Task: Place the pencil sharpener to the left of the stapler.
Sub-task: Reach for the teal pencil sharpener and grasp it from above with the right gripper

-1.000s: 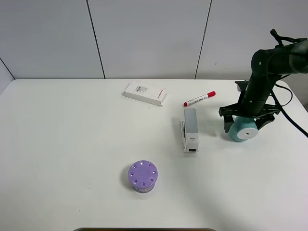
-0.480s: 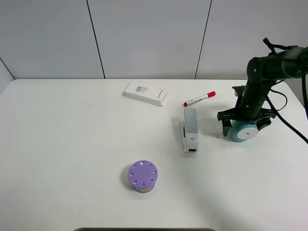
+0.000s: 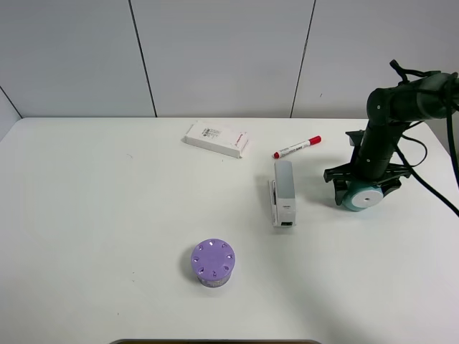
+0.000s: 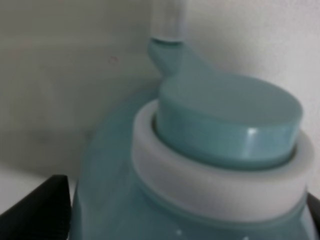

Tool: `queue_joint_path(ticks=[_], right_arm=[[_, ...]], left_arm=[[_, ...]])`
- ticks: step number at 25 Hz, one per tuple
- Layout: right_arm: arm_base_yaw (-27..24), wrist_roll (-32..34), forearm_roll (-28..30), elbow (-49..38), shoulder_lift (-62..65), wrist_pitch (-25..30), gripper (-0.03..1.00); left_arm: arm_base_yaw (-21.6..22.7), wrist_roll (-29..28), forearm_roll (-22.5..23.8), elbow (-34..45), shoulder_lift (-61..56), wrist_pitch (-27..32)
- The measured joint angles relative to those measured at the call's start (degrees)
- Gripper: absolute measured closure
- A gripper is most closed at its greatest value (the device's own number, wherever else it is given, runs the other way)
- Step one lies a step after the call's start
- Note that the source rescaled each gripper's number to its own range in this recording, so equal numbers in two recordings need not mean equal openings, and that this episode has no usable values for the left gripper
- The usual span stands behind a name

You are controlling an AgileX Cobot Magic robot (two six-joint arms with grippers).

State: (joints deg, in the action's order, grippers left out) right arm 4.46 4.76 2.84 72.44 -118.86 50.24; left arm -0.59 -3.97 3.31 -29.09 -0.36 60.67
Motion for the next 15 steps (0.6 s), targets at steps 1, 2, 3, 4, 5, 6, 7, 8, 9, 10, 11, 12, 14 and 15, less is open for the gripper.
queue_joint_path(ticks=[1,2,3,4,5,6,7,8,9,10,11,12,14,15], right_arm=[[0.00,0.00,0.00,0.00,0.00,0.00,0.59],[0.00,0.00,0.00,0.00,0.00,0.00,0.60],[0.00,0.00,0.00,0.00,0.00,0.00,0.60],[0.00,0.00,0.00,0.00,0.00,0.05,0.61],[0.00,0.00,0.00,0.00,0.00,0.05,0.66],[0.00,0.00,0.00,0.00,0.00,0.05,0.76],[0.00,0.00,0.07,0.00,0.00,0.10,0.90],[-0.06,0.00,0.07,0.00,0.00,0.10,0.96],[-0.06,0.00,0.07,0.00,0.00,0.10,0.96],[-0.06,0.00,0.07,0.00,0.00,0.10,0.96],[-0.06,0.00,0.02,0.00,0.00,0.10,0.96],[-0.06,0.00,0.02,0.00,0.00,0.10,0.96],[-0.06,0.00,0.02,0.00,0.00,0.10,0.96],[-0.06,0.00,0.02,0.00,0.00,0.10,0.96]], left_arm=[[0.00,0.00,0.00,0.00,0.00,0.00],[0.00,0.00,0.00,0.00,0.00,0.00],[0.00,0.00,0.00,0.00,0.00,0.00],[0.00,0.00,0.00,0.00,0.00,0.00],[0.00,0.00,0.00,0.00,0.00,0.00],[0.00,0.00,0.00,0.00,0.00,0.00],[0.00,0.00,0.00,0.00,0.00,0.00],[0.00,0.00,0.00,0.00,0.00,0.00],[0.00,0.00,0.00,0.00,0.00,0.00],[0.00,0.00,0.00,0.00,0.00,0.00],[0.00,0.00,0.00,0.00,0.00,0.00],[0.00,0.00,0.00,0.00,0.00,0.00],[0.00,0.00,0.00,0.00,0.00,0.00],[0.00,0.00,0.00,0.00,0.00,0.00]])
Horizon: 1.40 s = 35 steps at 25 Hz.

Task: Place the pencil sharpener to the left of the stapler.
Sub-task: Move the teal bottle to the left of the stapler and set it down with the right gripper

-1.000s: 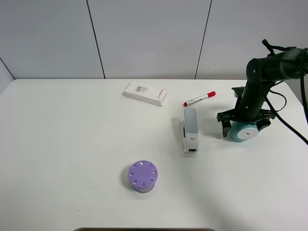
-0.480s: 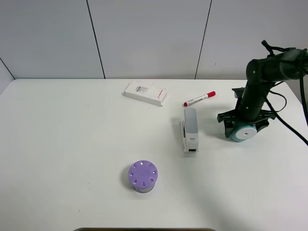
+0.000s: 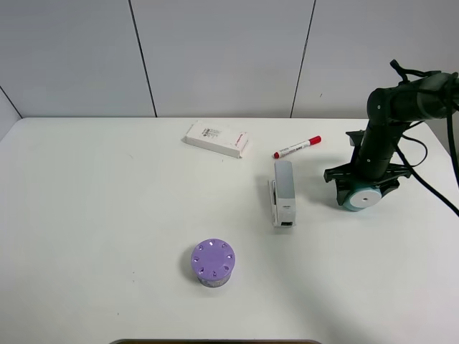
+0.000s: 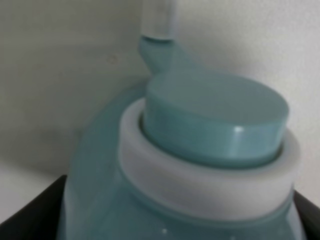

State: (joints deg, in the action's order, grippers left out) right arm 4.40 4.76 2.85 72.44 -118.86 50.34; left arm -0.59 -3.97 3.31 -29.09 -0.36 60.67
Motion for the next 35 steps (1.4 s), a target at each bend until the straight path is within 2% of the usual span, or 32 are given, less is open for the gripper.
queue_joint_path(ticks=[17,31,35], right_arm=[[0.00,-0.93,-0.54,0.00,0.97,-0.26,0.96],[0.06,-0.99,-1.16,0.00,13.06,-0.20,0.96],[0.06,-2.37,-3.21,0.00,16.52,-0.15,0.96]], left_arm=[[0.00,0.00,0.00,0.00,0.00,0.00],[0.00,0.00,0.00,0.00,0.00,0.00],[0.00,0.00,0.00,0.00,0.00,0.00]])
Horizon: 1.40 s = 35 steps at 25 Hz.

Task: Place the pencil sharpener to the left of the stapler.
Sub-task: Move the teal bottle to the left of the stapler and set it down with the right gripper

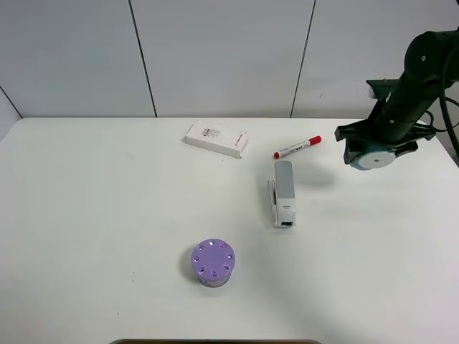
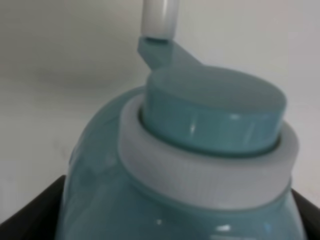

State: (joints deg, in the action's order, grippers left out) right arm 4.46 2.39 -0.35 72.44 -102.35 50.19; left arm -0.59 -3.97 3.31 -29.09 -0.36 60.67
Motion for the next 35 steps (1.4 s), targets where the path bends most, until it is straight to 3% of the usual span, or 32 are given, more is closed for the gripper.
queue_joint_path(ticks=[9,23,35], right_arm=[[1.25,-2.39,-5.01,0.00,4.97,0.21,0.96],[17.50,-3.15,-5.01,0.00,5.10,0.10,0.96],[29.04,-3.15,-5.01,1.59,0.83,-3.20,0.96]], left_arm=[[0.00,0.00,0.00,0.00,0.00,0.00],[0.00,0.00,0.00,0.00,0.00,0.00],[0.00,0.00,0.00,0.00,0.00,0.00]])
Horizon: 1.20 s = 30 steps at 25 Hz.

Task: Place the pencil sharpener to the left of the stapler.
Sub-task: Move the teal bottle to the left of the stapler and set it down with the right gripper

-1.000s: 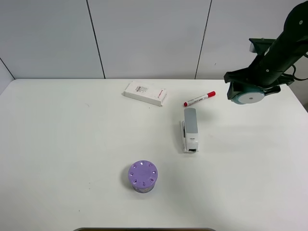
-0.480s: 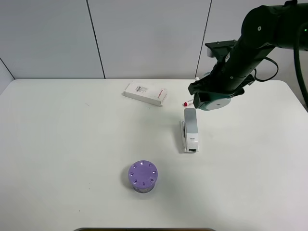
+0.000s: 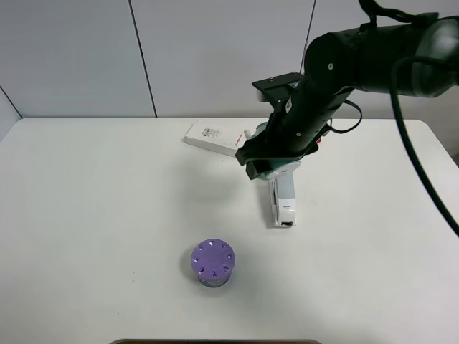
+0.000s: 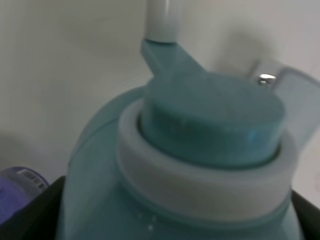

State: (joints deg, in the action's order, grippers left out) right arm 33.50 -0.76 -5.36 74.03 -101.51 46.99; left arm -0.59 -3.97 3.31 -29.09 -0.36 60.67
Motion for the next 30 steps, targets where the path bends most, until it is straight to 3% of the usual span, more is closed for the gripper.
queue_joint_path(ticks=[6,14,30], right_arm=[[2.89,0.24,0.00,10.60,-7.97,4.01,0.96],[3.16,2.14,0.00,22.33,-18.98,12.17,0.96],[3.16,2.14,-1.44,24.42,-27.50,14.92,0.96]], left_arm=[[0.00,0.00,0.00,0.00,0.00,0.00],[0.00,0.00,0.00,0.00,0.00,0.00],[0.00,0.00,0.00,0.00,0.00,0.00]])
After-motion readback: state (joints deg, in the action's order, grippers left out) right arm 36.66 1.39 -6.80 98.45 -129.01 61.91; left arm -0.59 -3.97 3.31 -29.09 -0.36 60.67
